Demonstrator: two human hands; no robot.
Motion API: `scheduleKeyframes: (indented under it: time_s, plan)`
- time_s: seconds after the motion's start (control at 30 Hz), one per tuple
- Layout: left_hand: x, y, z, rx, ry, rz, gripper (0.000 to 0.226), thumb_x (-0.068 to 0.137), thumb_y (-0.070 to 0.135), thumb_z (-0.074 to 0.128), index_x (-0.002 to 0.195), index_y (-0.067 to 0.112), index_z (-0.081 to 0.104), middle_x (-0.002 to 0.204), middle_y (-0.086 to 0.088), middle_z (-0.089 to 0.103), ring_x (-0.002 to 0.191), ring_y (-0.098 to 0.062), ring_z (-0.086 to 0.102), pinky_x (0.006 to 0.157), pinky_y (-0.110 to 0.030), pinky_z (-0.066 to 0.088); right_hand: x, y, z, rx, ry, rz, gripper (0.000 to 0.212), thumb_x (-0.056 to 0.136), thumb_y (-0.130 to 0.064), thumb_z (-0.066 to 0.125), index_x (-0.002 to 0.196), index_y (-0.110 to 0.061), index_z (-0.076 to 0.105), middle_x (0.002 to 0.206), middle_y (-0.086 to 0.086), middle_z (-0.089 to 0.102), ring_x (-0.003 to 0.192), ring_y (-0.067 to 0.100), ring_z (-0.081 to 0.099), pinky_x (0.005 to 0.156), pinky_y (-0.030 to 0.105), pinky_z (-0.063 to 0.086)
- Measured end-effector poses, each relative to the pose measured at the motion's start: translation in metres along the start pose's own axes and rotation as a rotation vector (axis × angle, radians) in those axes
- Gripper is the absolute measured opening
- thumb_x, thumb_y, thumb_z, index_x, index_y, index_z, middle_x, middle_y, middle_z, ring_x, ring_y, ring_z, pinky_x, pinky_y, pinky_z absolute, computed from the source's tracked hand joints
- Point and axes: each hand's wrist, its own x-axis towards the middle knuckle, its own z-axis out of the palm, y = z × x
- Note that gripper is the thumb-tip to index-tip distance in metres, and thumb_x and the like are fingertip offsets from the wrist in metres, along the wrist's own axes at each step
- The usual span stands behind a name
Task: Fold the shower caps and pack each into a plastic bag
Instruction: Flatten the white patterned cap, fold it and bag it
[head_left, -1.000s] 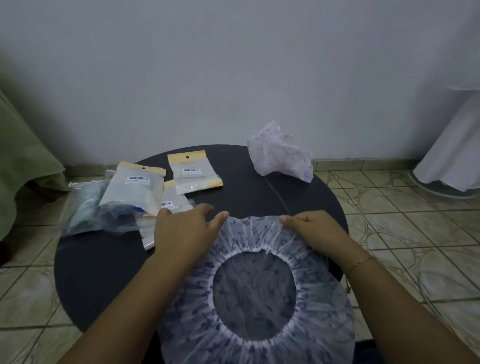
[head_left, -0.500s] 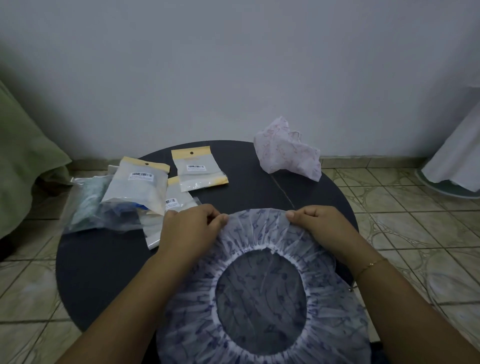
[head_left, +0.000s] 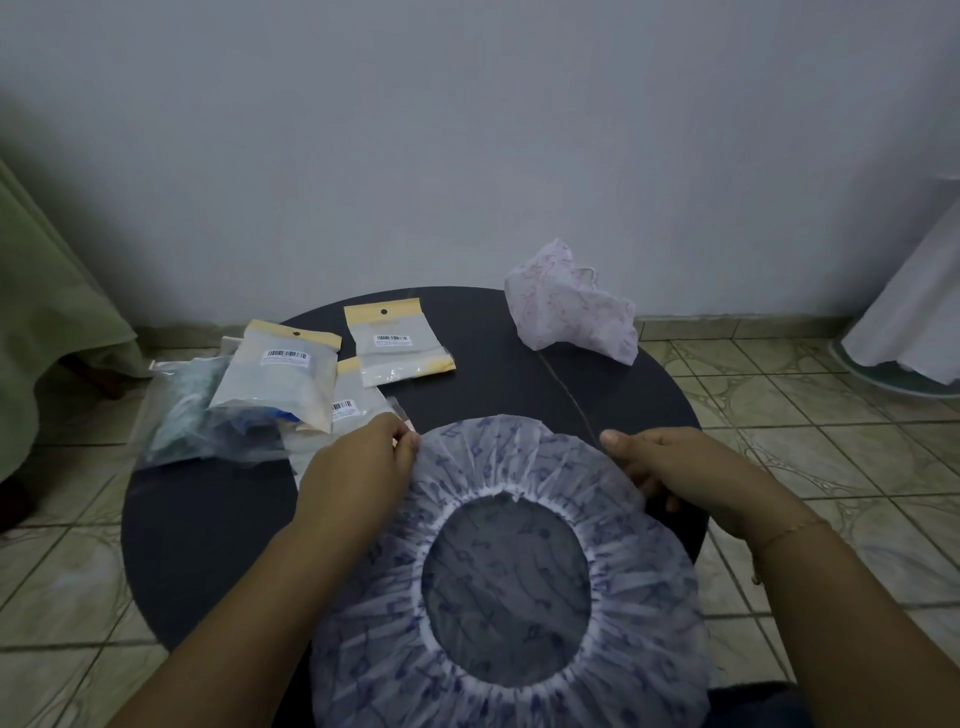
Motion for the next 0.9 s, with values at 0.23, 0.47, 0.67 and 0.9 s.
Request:
scheduleKeyframes:
  time_s: [0.23, 0.47, 0.67, 0.9]
  plan:
    - [-0.01, 0.001, -0.001, 0.095, 0.1, -0.065, 0.011, 0.099, 0.023, 0.037, 0.094, 0.016, 0.045, 0.073, 0.0, 0.057, 0.066, -0.021, 0.05, 0.059, -0.032, 0.035, -0.008, 0.0, 0.008, -0.18, 0.012, -0.024, 0.068, 0.078, -0.052, 0.066, 0.109, 0.008, 0.059, 0.115, 0.026, 0.06, 0.097, 0.038, 0.061, 0.082, 0.043, 0.05]
    - [-0.013, 0.009, 0.001, 0.218, -0.003, 0.211, 0.065, 0.083, 0.004, 0.048, 0.139, 0.033, 0.032, 0.149, 0.01, 0.028, 0.135, -0.011, 0.024, 0.099, -0.032, 0.014, -0.002, 0.001, 0.014, -0.18, 0.017, -0.076, 0.062, 0.08, -0.017, 0.074, 0.135, -0.014, 0.047, 0.096, -0.007, 0.052, 0.096, 0.011, 0.05, 0.077, 0.018, 0.038]
    - [-0.009, 0.012, -0.007, 0.097, -0.044, 0.183, 0.033, 0.094, 0.03, 0.038, 0.126, 0.038, 0.045, 0.098, 0.011, 0.068, 0.094, -0.007, 0.054, 0.096, -0.027, 0.021, 0.006, 0.001, 0.014, -0.067, 0.114, -0.206, 0.049, 0.086, -0.002, 0.062, 0.132, -0.013, 0.05, 0.083, -0.001, 0.057, 0.071, 0.005, 0.052, 0.057, 0.003, 0.041]
    - [-0.004, 0.014, -0.009, 0.159, -0.074, 0.075, 0.046, 0.091, 0.064, 0.028, 0.107, 0.037, 0.061, 0.091, 0.013, 0.065, 0.088, -0.007, 0.055, 0.099, -0.035, 0.023, 0.011, -0.001, 0.019, 0.048, 0.072, -0.199, 0.047, 0.082, -0.002, 0.067, 0.127, -0.011, 0.056, 0.087, 0.006, 0.062, 0.075, 0.015, 0.059, 0.058, 0.005, 0.044]
